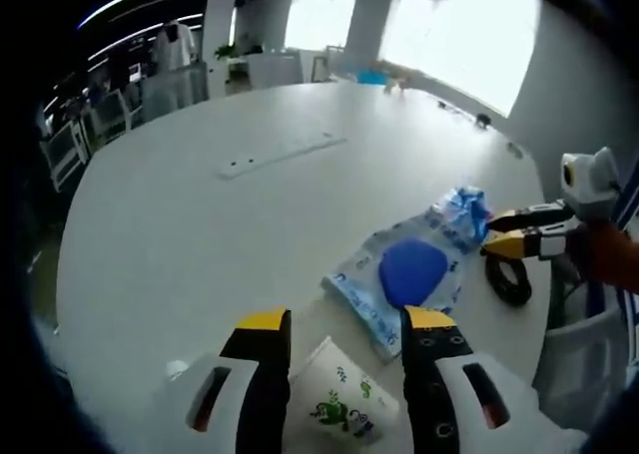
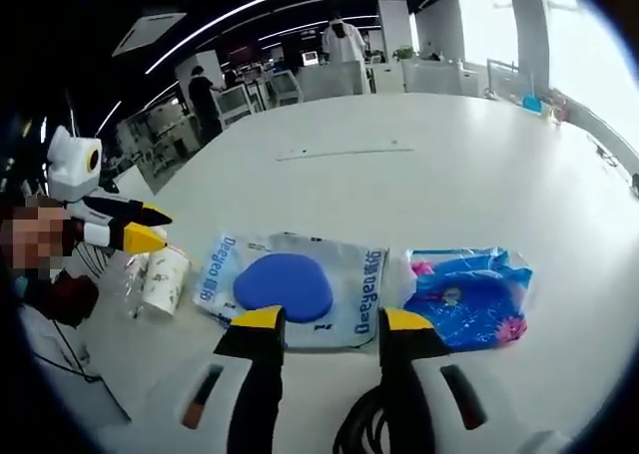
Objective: Arrange the tabletop items into an orderly group along one side of the table until the central work area is clear of visible clutter.
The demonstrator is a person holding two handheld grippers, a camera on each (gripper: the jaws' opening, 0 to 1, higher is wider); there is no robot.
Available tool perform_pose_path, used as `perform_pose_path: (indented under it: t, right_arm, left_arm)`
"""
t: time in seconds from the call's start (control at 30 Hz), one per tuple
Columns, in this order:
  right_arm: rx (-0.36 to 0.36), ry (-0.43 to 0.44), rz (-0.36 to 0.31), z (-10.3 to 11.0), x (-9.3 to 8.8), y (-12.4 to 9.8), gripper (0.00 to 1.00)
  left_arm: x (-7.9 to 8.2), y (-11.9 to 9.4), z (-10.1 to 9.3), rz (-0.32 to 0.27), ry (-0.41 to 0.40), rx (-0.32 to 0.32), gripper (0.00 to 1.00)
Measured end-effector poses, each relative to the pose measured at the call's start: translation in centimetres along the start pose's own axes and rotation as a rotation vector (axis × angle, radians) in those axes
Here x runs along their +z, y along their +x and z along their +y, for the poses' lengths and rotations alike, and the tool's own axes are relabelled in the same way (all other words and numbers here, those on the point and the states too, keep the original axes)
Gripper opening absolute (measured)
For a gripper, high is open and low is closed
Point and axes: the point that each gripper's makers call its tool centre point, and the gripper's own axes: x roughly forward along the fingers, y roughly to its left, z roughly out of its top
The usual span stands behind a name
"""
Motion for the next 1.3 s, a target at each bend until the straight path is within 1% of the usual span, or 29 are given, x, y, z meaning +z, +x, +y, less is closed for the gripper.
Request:
perform_pose_path:
  t: [0.13,0.57,0.83,1.07,1.3]
  right_arm:
    - [0.007,-0.009,-0.003,0.3,0.3,-0.1,0.36]
    - [0.032,-0.036,-0.016,1.1,1.0,-0.6,0.37]
    - [0.060,-0.055,-0.021,1.9,1.3,-0.7,0.38]
    - [0.085,-0.075,-0.025,2.6,1.5,-0.6,0.39]
    - [0.115,-0.093,-0.025,3.7,1.8,-0.5,0.40]
  left_arm:
    - [0.0,-0.5,0.1,-0.005,-0.002,0.007,0.43]
    - [0.1,-2.3,0.2,-0.041,-0.017,0.023,0.44]
    - [-0.3,-3.5,0.4,-0.061,-0.030,0.039,0.46]
    - [-0.7,-5.1,0.6,-0.084,-0.041,0.059,0.47]
    - [-1.3,-6.7,1.1,-0.102,-0.059,0.085,0.47]
